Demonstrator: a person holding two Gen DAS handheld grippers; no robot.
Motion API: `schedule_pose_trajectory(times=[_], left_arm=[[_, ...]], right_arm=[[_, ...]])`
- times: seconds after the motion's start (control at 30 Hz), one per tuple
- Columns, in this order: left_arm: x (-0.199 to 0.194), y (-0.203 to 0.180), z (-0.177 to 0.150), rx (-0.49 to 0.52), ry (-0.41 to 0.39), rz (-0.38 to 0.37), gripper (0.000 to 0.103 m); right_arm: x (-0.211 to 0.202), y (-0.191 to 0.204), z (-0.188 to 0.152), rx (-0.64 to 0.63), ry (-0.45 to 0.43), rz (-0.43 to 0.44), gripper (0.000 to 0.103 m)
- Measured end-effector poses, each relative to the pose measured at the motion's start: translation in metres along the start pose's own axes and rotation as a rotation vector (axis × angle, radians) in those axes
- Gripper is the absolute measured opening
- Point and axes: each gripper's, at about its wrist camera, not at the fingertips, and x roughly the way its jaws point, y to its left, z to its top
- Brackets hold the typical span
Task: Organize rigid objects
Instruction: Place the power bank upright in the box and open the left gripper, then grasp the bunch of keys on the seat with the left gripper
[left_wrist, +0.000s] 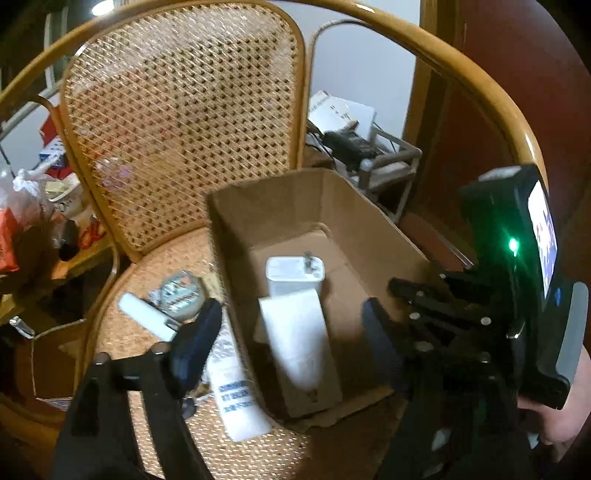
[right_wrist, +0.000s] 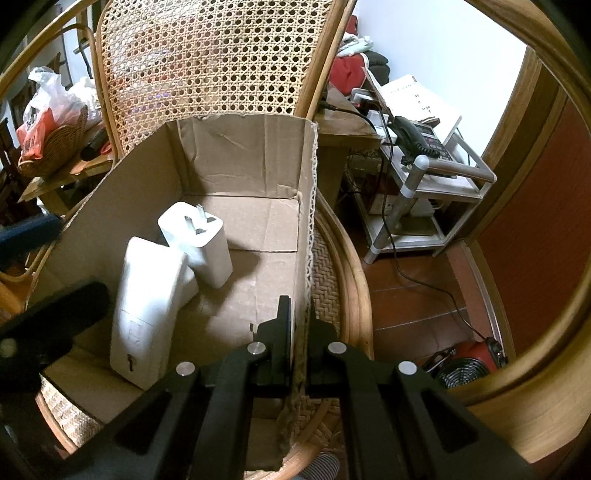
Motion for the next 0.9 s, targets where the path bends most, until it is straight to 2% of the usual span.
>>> schedule_pose_trajectory(times=[0.2, 0.37, 0.67, 0.9], left_arm=[[-0.016, 0.019, 0.005, -0.005, -0.03, 0.023, 0.079], [-0.022, 0.055, -0.006, -0.036, -0.016, 0.074, 0.079], [-0.009, 0.104, -0.053, -0.093, 0.082, 0.129, 0.079], [0.009, 0.109, -0.083, -0.094, 0.148, 0.123, 0.079]], right_arm=[[0.0, 0.0, 0.0, -0.001, 0.0, -0.001, 0.006], [0.001, 0.001, 0.0, 0.0, 0.0, -0.001, 0.006], [0.001, 0.001, 0.0, -0.001, 0.0, -0.001, 0.006], [0.001, 0.001, 0.0, -0.001, 0.0, -0.001, 0.006]])
